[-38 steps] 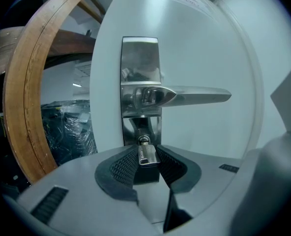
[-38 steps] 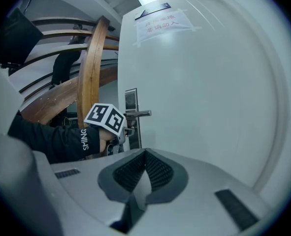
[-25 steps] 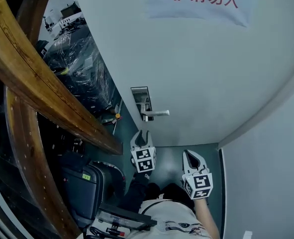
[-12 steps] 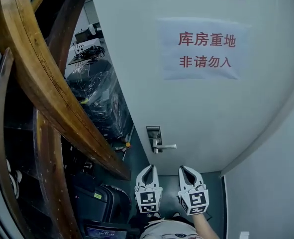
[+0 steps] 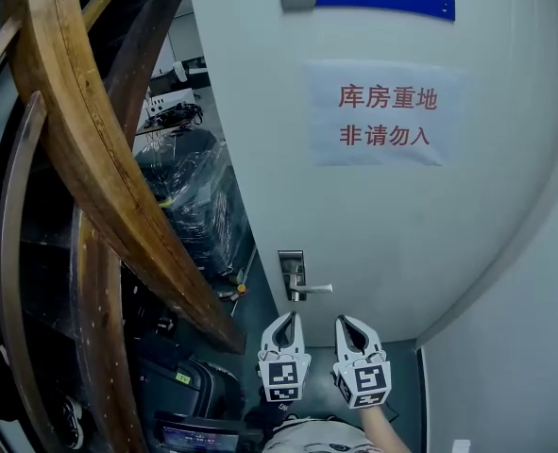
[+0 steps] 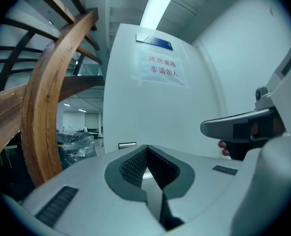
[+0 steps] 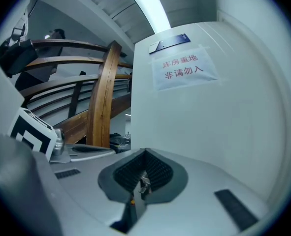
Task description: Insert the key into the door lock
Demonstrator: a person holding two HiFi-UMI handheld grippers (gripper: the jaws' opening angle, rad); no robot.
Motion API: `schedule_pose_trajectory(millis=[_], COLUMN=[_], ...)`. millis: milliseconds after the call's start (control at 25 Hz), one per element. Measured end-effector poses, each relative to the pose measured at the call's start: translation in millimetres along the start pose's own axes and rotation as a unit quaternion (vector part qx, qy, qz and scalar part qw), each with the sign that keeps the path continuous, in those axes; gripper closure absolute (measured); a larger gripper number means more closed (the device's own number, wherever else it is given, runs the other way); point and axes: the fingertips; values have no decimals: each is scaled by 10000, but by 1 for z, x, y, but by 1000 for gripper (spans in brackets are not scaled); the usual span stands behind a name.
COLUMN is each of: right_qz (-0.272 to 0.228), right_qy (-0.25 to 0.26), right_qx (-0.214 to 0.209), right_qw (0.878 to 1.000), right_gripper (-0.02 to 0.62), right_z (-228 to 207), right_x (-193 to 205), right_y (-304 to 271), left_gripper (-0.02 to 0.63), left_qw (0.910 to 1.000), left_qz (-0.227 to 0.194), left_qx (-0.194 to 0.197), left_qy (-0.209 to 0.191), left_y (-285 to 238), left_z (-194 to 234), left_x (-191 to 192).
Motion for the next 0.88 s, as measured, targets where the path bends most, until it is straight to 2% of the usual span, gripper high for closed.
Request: schedule_pose_trajectory(millis=[200,880], right_qz=[18,66], right_qy=[138,57], right_qx=[-77,-66], right_qw=[9999,9999], right_gripper=[590,589], right_z=[3,0], right_x=[1,4], right_y=[-1,-19], left_gripper=[601,601], left_qw=[10000,10000], left_qz=[-71,-8], left_qx=[2,-44], left_qy=[-10,2], left_y=[-2,-11], left_z=[0,12], left_x=[-6,-2])
Point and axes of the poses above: the fingertips, and each gripper's own axes: y backward along the fingers, z to its left, x out of its underside, and after that the axes turned 14 degrees about -y, right-handed
